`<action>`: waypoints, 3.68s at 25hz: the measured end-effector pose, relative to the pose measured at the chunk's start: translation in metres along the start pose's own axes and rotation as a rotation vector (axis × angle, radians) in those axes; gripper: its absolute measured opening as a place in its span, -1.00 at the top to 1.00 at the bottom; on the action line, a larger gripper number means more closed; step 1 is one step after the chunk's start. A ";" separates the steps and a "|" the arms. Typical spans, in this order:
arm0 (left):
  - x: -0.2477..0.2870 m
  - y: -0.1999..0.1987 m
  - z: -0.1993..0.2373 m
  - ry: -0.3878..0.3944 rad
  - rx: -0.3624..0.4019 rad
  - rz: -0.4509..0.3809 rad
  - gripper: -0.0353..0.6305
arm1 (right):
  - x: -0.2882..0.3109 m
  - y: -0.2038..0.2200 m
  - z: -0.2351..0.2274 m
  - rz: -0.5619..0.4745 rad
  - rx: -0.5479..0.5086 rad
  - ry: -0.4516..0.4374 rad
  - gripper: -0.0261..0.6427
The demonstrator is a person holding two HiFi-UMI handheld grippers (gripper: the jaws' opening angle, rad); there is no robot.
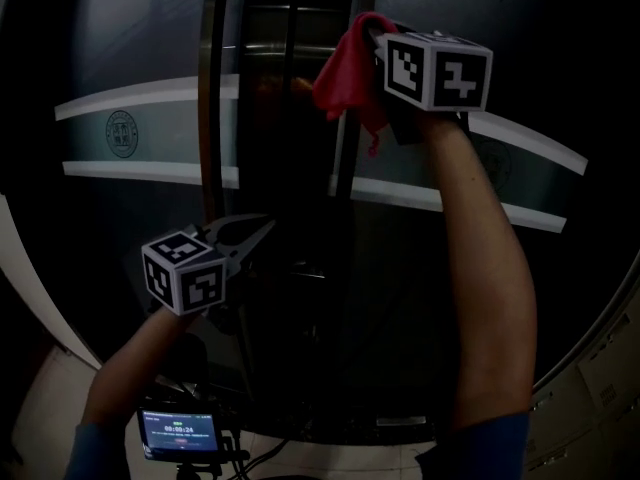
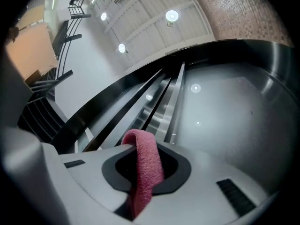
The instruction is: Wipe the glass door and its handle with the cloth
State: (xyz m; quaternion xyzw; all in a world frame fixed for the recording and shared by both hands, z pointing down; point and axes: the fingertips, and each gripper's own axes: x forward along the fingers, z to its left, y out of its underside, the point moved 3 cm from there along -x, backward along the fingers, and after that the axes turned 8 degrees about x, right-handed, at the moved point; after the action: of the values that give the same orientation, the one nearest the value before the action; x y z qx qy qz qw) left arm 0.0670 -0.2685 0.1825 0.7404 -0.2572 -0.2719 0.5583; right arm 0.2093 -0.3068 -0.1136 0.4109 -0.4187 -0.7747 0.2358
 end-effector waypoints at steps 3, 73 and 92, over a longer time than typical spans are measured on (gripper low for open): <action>0.005 0.015 0.007 -0.042 -0.029 0.011 0.85 | 0.004 0.003 -0.009 -0.001 0.018 -0.027 0.83; -0.117 0.087 0.137 -0.026 -0.012 0.028 0.85 | 0.027 0.253 0.288 0.138 0.241 -0.184 0.83; -0.132 0.130 0.123 -0.061 0.003 0.071 0.85 | -0.026 0.310 0.327 0.144 0.276 -0.099 0.83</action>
State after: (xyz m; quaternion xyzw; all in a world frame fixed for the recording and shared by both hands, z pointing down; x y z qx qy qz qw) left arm -0.1229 -0.2945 0.2956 0.7231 -0.3005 -0.2739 0.5583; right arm -0.0426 -0.3065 0.2607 0.3697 -0.5607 -0.7101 0.2113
